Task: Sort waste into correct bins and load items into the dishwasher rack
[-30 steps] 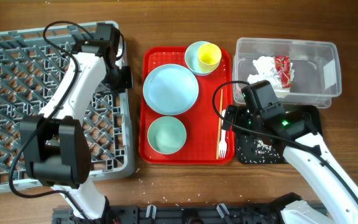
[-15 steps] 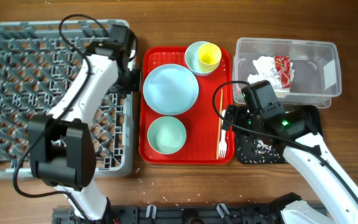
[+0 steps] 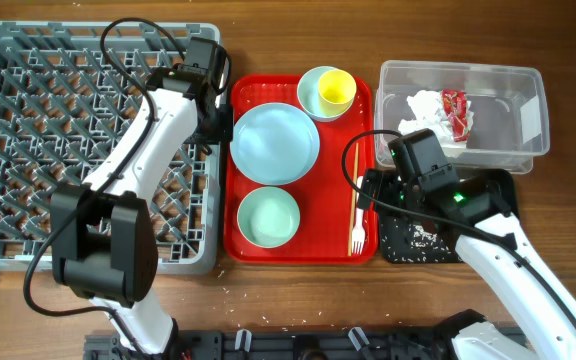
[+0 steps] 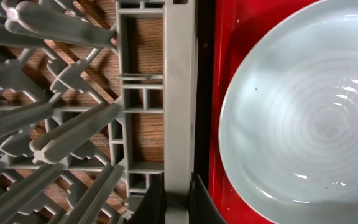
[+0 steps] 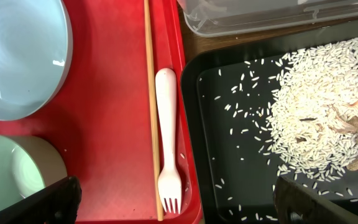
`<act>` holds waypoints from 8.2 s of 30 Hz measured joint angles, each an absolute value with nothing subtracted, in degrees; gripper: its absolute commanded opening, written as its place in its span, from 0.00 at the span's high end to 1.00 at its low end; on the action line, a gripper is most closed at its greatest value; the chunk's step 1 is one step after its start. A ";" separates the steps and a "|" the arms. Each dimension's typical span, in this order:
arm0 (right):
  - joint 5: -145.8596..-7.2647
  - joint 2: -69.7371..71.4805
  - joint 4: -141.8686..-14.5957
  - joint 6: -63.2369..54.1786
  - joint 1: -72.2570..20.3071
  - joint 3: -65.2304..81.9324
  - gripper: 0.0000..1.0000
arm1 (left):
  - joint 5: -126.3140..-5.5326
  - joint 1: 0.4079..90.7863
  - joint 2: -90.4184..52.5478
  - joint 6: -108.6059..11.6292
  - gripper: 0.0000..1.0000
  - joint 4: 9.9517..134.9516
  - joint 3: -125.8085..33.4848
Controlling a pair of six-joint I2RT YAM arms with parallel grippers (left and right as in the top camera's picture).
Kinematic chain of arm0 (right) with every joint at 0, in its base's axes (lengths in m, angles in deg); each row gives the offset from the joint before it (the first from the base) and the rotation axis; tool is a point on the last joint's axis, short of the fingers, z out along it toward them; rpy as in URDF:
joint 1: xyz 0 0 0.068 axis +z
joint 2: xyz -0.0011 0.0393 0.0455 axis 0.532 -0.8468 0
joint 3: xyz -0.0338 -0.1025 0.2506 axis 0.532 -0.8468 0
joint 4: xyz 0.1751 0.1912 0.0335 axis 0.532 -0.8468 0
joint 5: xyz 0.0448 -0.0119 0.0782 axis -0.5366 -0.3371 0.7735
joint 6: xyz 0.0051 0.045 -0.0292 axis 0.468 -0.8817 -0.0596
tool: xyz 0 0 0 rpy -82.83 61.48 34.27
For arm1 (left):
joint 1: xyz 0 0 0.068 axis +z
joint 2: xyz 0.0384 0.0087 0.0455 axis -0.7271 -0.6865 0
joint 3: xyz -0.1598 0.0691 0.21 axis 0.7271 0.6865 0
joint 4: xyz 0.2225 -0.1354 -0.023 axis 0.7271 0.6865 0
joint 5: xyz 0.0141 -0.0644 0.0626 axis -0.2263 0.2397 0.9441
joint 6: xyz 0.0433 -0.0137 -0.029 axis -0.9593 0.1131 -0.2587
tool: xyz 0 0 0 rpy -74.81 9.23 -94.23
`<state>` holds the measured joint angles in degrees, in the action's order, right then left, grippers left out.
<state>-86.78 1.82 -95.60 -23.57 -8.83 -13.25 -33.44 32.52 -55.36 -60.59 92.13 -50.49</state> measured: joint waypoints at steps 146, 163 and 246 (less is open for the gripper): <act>-86.78 1.82 -95.60 -23.54 -8.83 -13.25 0.00 | -39.06 29.89 -35.51 -48.76 0.69 97.55 -26.43; -86.78 1.82 -95.58 -23.54 -8.83 -13.25 0.00 | -40.83 29.72 -35.51 -49.59 0.84 95.63 -23.02; -86.78 1.82 -95.60 -23.54 -8.83 -13.25 0.00 | -49.64 5.19 -35.47 -43.12 0.50 102.43 -42.66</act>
<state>-86.78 1.82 -95.60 -23.54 -8.83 -13.25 -49.64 5.19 -35.47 -43.12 102.43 -42.66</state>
